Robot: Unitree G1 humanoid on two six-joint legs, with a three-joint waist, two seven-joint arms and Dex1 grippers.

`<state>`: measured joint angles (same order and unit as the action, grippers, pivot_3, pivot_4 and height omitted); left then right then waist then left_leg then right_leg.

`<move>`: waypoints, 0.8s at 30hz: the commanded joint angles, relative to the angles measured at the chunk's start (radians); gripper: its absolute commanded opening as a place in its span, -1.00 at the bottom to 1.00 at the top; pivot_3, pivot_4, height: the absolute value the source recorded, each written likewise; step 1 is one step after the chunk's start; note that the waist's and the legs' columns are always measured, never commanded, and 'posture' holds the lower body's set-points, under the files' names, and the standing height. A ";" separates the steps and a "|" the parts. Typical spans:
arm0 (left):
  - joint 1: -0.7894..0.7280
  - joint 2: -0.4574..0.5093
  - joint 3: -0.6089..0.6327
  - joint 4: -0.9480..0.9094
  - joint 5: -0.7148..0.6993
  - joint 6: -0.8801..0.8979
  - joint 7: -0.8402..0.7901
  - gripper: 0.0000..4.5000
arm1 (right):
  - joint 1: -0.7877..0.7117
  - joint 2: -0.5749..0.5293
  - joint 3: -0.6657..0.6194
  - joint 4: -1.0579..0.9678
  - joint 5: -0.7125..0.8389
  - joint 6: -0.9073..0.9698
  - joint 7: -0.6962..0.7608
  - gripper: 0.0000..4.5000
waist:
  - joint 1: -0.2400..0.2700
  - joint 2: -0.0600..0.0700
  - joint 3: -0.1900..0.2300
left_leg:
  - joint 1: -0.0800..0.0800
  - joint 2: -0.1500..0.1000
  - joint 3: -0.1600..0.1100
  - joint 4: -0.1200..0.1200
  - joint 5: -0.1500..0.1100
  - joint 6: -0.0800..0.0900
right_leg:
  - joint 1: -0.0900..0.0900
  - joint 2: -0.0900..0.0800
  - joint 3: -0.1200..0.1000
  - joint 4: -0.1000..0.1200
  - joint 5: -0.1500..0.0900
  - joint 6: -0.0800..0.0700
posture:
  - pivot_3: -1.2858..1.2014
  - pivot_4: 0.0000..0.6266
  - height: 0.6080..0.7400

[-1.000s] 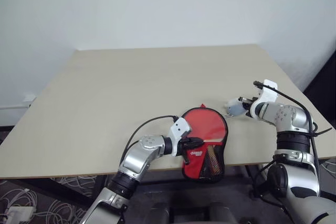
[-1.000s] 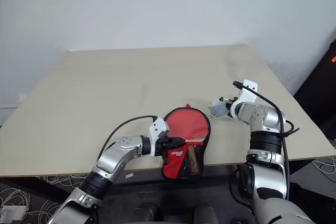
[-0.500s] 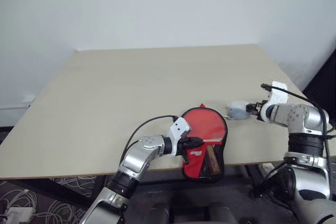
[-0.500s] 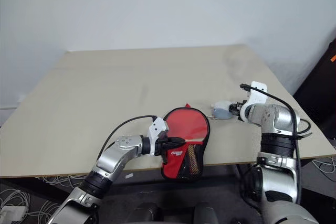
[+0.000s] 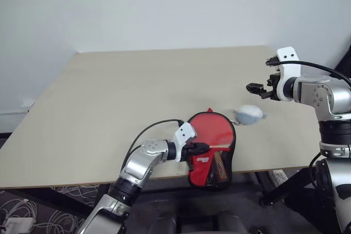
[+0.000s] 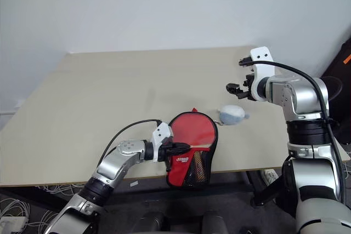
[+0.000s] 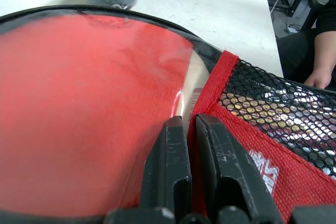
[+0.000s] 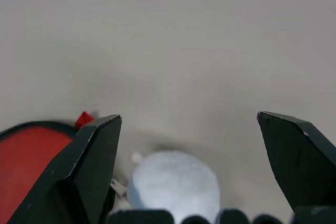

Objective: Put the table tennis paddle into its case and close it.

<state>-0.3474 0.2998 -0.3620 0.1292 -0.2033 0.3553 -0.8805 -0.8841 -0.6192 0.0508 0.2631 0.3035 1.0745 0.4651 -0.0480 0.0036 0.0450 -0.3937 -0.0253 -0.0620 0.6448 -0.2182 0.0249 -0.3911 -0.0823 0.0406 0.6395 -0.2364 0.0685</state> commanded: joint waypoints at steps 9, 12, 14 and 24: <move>-0.229 0.008 0.116 0.160 0.072 -0.134 0.073 -0.87 | -0.076 0.058 0.068 0.444 -0.149 -0.343 0.130 0.99 | 0.004 0.000 0.001 | -0.002 -0.004 -0.001 0.000 0.000 0.000 | 0.000 -0.003 0.000 -0.001 0.002 -0.002 | 0.03 -1.00 1.00; -0.261 -0.026 0.114 0.252 0.089 -0.218 0.076 -0.87 | -0.081 0.060 0.071 0.507 -0.174 -0.381 0.146 0.99 | 0.001 0.000 0.001 | -0.001 -0.004 -0.001 0.000 0.000 0.000 | 0.000 -0.002 0.000 -0.001 0.002 -0.002 | 0.03 -1.00 1.00; -0.277 -0.047 0.106 0.300 0.096 -0.229 0.067 -0.87 | -0.078 0.059 0.070 0.526 -0.187 -0.392 0.155 0.99 | 0.001 0.000 0.001 | -0.001 -0.004 -0.001 -0.001 0.000 0.000 | 0.000 -0.002 0.000 0.000 0.002 -0.003 | 0.03 -1.00 1.00; -0.302 -0.127 0.085 0.476 0.143 -0.387 0.020 -0.87 | -0.010 0.037 0.072 0.412 -0.184 -0.303 0.241 0.99 | 0.002 0.000 0.001 | -0.001 -0.004 -0.001 0.000 0.000 0.000 | 0.000 -0.002 0.000 0.000 0.003 -0.003 | 0.03 -1.00 1.00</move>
<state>-0.6104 0.1797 -0.2760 0.6061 -0.0696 0.0081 -0.8517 -0.8982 -0.5629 0.1336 0.7314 0.1173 0.7447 0.6831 -0.0459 0.0035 0.0465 -0.3952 -0.0289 -0.0631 0.6450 -0.2182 0.0250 -0.3910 -0.0844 0.0407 0.6398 -0.2339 0.0654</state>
